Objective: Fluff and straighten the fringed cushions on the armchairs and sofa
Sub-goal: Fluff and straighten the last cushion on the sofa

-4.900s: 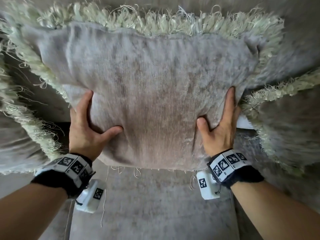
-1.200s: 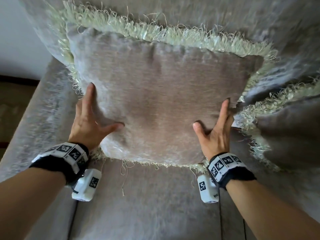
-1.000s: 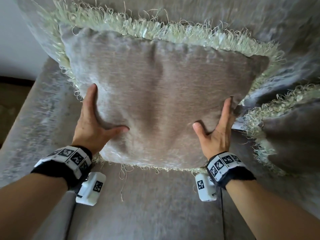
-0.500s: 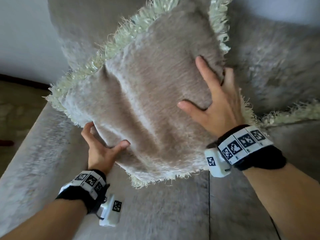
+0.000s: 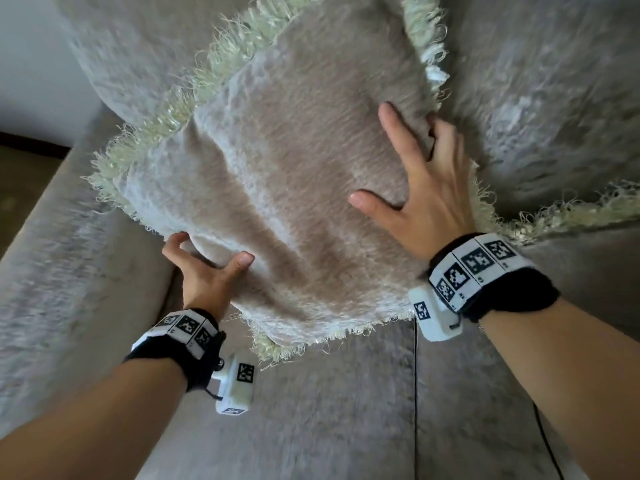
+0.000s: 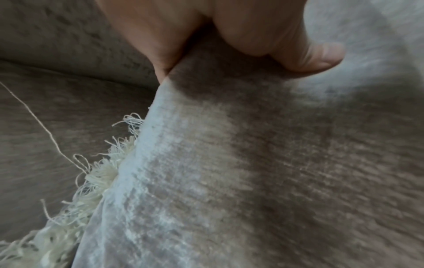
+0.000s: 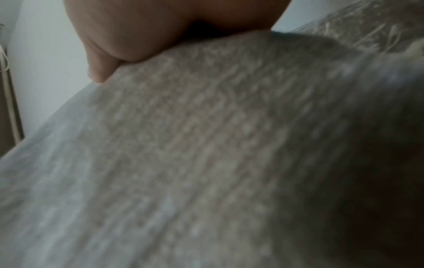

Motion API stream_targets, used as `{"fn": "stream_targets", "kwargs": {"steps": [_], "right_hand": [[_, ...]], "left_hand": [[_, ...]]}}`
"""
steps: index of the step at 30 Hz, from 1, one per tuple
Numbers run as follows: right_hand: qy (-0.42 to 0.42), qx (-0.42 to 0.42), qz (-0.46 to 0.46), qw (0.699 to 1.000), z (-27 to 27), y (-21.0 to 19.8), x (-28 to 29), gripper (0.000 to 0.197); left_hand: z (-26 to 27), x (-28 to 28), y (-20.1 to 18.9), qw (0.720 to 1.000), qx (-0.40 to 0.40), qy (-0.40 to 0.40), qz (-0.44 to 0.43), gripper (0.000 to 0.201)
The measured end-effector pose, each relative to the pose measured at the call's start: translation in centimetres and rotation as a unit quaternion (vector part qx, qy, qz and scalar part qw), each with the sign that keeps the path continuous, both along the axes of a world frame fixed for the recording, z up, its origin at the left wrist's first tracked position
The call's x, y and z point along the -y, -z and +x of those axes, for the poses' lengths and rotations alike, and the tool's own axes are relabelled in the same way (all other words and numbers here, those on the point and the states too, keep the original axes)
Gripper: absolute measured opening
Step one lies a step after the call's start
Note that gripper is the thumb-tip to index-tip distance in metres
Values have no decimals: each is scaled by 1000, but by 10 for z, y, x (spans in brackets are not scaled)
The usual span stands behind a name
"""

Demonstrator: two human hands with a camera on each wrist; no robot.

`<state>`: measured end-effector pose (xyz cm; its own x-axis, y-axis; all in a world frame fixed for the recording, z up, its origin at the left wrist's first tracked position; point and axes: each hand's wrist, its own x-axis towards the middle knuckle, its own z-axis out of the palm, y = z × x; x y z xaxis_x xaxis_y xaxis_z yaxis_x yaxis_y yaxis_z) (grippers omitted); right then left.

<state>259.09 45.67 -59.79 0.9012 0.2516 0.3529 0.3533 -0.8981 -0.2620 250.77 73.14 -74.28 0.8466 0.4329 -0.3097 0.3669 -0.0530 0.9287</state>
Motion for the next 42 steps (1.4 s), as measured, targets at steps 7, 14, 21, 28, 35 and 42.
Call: {"fn": "stream_targets", "kwargs": {"steps": [7, 14, 21, 28, 35, 42], "right_hand": [[18, -34, -30, 999, -38, -22, 15, 78], [-58, -208, -154, 964, -89, -82, -16, 69], [-217, -217, -284, 908, -101, -172, -130, 56], [-321, -155, -304, 884, -130, -263, -281, 48], [-416, -101, -292, 855, -230, -332, -464, 55], [-532, -65, -290, 793, -381, -361, -633, 55]], "left_hand": [[-13, -24, -50, 994, -54, -62, 75, 79], [-37, -63, -165, 977, -99, 72, 175, 35], [-90, -126, -296, 898, -118, 184, 381, 26], [-198, -240, -385, 878, -195, 164, 406, 38], [-370, -365, -444, 875, -250, 40, 412, 39], [-562, -471, -479, 857, -324, -82, 393, 40]]}}
